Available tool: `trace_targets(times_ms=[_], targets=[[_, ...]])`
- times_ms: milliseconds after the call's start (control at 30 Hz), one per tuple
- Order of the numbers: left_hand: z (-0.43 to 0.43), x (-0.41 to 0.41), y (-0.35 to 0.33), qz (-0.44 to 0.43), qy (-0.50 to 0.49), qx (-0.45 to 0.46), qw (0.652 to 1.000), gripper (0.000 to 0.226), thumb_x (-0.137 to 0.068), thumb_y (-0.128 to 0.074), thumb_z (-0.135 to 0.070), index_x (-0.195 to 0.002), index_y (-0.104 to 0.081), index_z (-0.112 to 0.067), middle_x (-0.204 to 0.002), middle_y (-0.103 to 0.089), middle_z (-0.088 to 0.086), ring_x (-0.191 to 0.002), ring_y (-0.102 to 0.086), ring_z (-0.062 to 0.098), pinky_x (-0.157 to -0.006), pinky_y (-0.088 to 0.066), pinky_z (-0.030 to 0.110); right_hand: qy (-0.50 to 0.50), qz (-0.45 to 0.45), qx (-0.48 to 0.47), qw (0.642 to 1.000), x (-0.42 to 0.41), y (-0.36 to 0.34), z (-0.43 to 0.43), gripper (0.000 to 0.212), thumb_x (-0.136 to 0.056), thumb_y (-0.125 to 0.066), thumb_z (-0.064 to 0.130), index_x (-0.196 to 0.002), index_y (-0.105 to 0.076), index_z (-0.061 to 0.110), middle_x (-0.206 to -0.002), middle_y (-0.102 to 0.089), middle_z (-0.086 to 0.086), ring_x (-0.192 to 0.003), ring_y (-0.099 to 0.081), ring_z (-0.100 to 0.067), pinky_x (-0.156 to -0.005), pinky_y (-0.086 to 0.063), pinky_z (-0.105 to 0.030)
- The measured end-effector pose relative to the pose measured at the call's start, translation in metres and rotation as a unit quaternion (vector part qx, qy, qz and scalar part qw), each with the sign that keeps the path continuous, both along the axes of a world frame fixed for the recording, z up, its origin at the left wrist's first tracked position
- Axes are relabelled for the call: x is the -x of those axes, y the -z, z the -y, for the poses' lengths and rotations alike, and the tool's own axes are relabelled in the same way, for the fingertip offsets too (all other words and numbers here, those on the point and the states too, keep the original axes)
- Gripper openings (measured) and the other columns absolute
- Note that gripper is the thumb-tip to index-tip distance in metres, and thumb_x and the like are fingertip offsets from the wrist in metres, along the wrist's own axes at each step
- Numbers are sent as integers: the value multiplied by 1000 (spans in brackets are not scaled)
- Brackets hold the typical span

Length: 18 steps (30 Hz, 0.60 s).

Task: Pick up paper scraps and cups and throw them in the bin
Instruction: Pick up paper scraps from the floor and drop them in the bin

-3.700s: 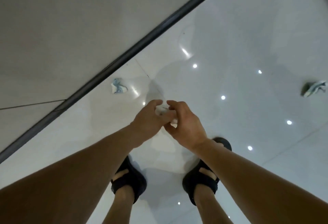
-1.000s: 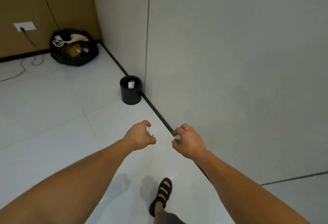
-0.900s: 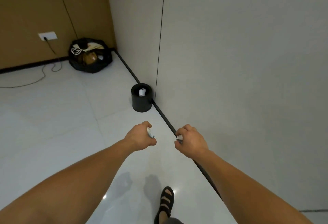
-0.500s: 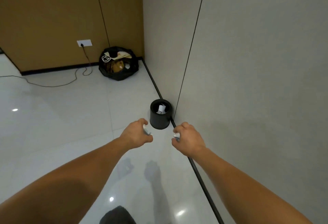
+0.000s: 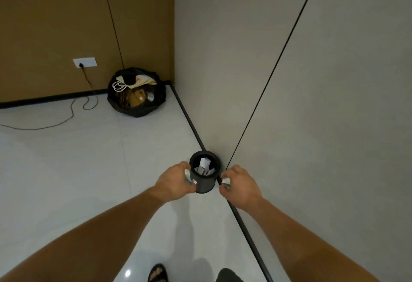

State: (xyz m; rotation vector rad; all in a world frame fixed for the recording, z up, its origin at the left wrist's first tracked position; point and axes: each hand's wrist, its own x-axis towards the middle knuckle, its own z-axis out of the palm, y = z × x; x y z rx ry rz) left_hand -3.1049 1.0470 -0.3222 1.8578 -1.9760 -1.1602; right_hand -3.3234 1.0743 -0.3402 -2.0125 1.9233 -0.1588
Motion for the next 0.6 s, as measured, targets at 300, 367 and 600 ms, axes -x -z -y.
trace_targets(times_ms=[300, 367, 600], targets=[[152, 16, 24, 23, 61, -30, 997, 61, -79, -74, -31, -132, -45, -20, -121, -58, 6, -103, -56, 23, -89, -50, 33, 47, 16, -26, 998, 6, 27, 124, 39, -92, -56, 36, -129, -57, 22, -130, -50, 0, -121, -46, -19, -99, -44, -30], [189, 29, 36, 39, 78, -32, 996, 63, -80, -74, -33, -133, -44, -20, -125, -57, 6, -106, -55, 23, -90, -47, 30, 42, 25, -35, 998, 15, 42, 159, 40, -92, -57, 36, -129, -57, 22, -131, -50, -1, -122, -46, -19, -100, -44, -30], [317, 69, 84, 79, 98, -93, 988, 63, -79, -74, -34, -133, -45, -22, -128, -55, 4, -113, -54, 22, -88, -41, 25, 41, 46, -94, 994, 45, 99, 277, 40, -92, -56, 38, -129, -57, 23, -130, -50, -3, -119, -48, -20, -95, -45, -27]])
